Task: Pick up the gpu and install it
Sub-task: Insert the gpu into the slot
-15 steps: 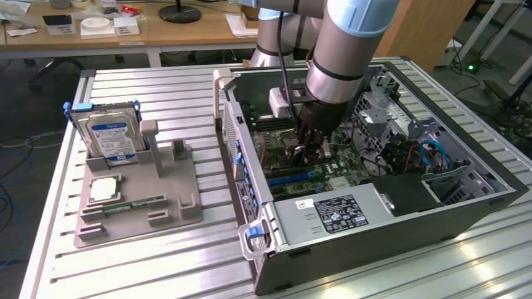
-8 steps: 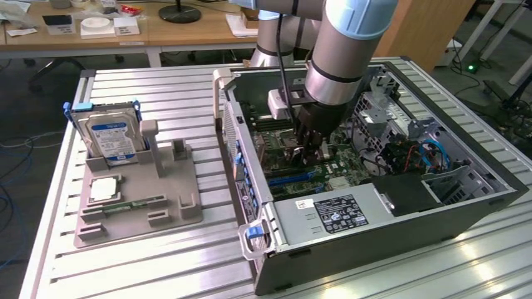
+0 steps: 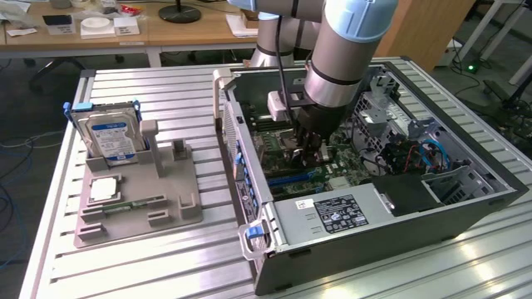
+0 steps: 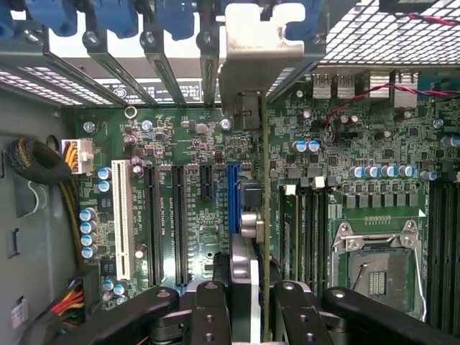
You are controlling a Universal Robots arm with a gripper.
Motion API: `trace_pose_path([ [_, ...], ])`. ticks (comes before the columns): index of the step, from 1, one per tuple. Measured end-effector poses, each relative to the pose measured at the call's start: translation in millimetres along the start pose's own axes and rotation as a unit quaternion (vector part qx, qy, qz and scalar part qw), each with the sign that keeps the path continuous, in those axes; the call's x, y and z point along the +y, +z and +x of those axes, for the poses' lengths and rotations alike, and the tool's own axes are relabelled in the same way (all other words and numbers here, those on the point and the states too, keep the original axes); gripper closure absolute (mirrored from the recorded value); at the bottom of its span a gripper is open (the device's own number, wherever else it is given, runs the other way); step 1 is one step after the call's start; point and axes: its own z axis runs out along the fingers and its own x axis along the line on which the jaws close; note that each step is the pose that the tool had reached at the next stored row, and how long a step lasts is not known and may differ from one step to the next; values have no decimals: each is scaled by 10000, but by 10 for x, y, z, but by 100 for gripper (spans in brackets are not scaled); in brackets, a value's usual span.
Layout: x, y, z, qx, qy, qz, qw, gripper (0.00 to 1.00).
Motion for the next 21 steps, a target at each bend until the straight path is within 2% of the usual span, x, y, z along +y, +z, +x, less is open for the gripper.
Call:
trace_pose_path([
  [11, 9, 21, 33, -2, 112, 9, 9999, 72],
  [21, 18, 41, 43, -1, 47, 2, 10000, 72],
])
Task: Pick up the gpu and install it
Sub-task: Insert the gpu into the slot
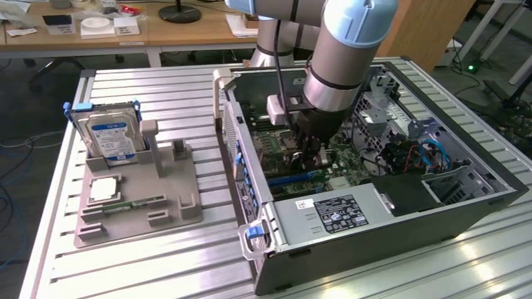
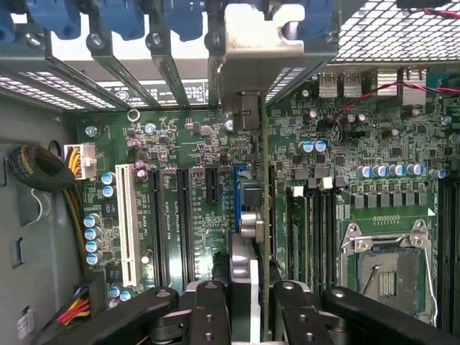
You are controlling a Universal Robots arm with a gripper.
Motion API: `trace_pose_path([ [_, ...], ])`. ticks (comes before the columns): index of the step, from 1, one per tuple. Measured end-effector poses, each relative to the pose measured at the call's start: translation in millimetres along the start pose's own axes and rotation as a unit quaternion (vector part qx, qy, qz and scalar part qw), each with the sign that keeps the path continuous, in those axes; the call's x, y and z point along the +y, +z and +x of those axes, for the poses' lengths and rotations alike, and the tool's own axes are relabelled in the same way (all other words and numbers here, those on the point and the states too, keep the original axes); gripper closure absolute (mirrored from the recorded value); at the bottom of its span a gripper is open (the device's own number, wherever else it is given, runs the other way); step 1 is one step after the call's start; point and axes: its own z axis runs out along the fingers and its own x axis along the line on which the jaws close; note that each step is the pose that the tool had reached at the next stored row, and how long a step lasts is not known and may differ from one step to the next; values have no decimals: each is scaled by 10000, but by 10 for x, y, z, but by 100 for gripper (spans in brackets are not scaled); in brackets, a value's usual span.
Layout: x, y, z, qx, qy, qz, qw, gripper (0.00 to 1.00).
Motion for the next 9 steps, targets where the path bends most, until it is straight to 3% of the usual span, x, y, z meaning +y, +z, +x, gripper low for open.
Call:
trace_pose_path([
  [9, 24, 20, 3, -3, -56, -4, 10000, 72],
])
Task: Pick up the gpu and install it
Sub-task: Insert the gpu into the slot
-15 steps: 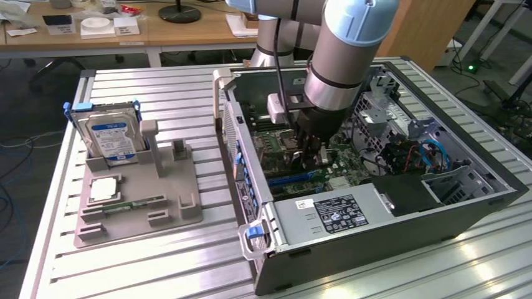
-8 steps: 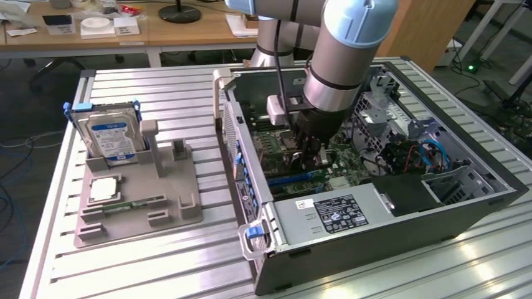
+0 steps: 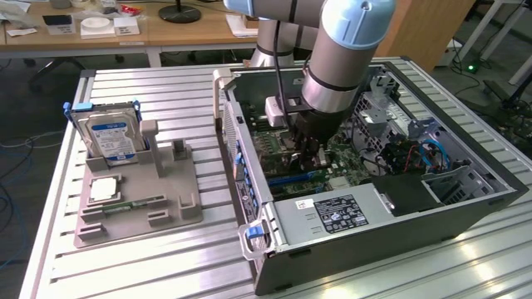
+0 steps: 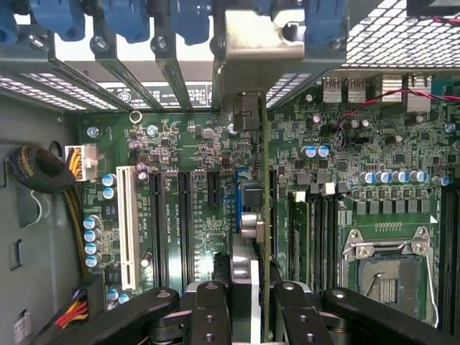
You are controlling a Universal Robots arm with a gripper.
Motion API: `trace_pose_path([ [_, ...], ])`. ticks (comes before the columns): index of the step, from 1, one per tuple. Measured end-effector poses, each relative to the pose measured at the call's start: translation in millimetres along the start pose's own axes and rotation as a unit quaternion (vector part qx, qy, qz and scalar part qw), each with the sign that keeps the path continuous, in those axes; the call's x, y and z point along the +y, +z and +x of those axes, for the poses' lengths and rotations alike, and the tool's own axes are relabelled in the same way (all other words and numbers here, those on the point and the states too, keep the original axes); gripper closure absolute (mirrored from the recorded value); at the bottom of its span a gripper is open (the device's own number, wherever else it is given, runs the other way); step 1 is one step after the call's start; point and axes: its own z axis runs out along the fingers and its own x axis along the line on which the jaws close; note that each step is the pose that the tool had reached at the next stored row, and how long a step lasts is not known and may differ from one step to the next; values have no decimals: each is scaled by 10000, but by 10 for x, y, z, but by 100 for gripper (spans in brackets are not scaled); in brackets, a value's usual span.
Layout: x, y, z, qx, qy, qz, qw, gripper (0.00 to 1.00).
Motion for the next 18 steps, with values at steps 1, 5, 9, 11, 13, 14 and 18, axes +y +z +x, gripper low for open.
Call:
trace_pose_path([
  [1, 0, 4, 3, 0, 0, 0, 10000, 72],
  [5, 1, 23, 8, 0, 0, -2, 10000, 72],
  [9, 15, 36, 10, 0, 1, -4, 10000, 72],
  [11, 19, 45, 10, 0, 0, -5, 10000, 72],
  [13, 25, 52, 11, 0, 1, -5, 10000, 72],
  [14, 29, 55, 12, 1, 1, -5, 10000, 72],
  [18, 40, 70, 13, 0, 0, -5, 10000, 72],
])
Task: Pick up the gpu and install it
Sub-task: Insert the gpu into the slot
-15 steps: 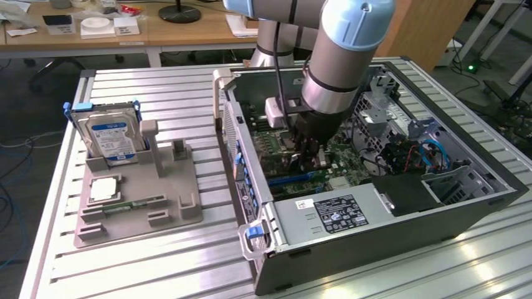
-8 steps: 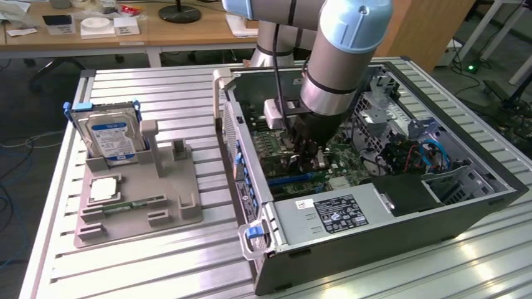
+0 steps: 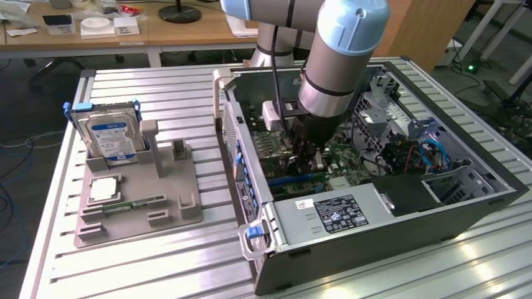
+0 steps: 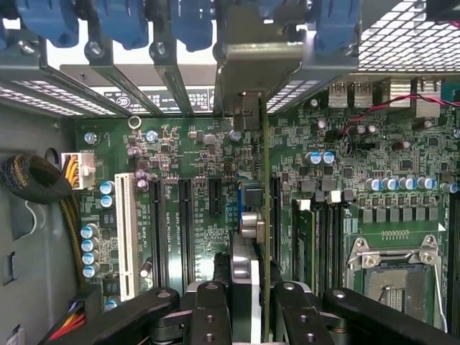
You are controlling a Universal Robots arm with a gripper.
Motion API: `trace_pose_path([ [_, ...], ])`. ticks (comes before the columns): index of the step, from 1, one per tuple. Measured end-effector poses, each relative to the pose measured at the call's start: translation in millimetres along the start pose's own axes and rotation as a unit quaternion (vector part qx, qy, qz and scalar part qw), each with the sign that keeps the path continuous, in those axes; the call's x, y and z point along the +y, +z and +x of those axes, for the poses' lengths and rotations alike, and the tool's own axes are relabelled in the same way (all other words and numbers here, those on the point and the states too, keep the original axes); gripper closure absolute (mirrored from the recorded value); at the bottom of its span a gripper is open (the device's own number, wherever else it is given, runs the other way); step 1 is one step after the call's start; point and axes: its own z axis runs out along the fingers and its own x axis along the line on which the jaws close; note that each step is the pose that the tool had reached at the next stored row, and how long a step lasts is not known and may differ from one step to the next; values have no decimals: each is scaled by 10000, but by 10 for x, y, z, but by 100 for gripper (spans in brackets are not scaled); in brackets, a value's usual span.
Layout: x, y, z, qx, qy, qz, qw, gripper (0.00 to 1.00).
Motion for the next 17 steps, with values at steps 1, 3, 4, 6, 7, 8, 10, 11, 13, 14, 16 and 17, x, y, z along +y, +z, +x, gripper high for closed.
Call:
trace_pose_path([
  [1, 0, 4, 0, 0, -1, 0, 10000, 72],
  [3, 3, 10, 1, 1, 1, 0, 10000, 72],
  [4, 3, 12, 1, 1, 0, -1, 10000, 72],
  [6, 4, 16, 1, 0, 0, 0, 10000, 72],
  [7, 4, 19, 1, 0, 1, 0, 10000, 72],
  [8, 4, 21, 2, 0, 1, 0, 10000, 72],
  [10, 4, 26, 2, 0, 0, -1, 10000, 72],
  [11, 4, 29, 2, -1, 1, -1, 10000, 72],
  [13, 4, 34, 3, 1, 1, -3, 10000, 72],
  [14, 4, 36, 3, 0, 1, -4, 10000, 72],
  [16, 4, 41, 3, 1, 1, -6, 10000, 72],
  [17, 4, 43, 3, 1, 1, -7, 10000, 72],
])
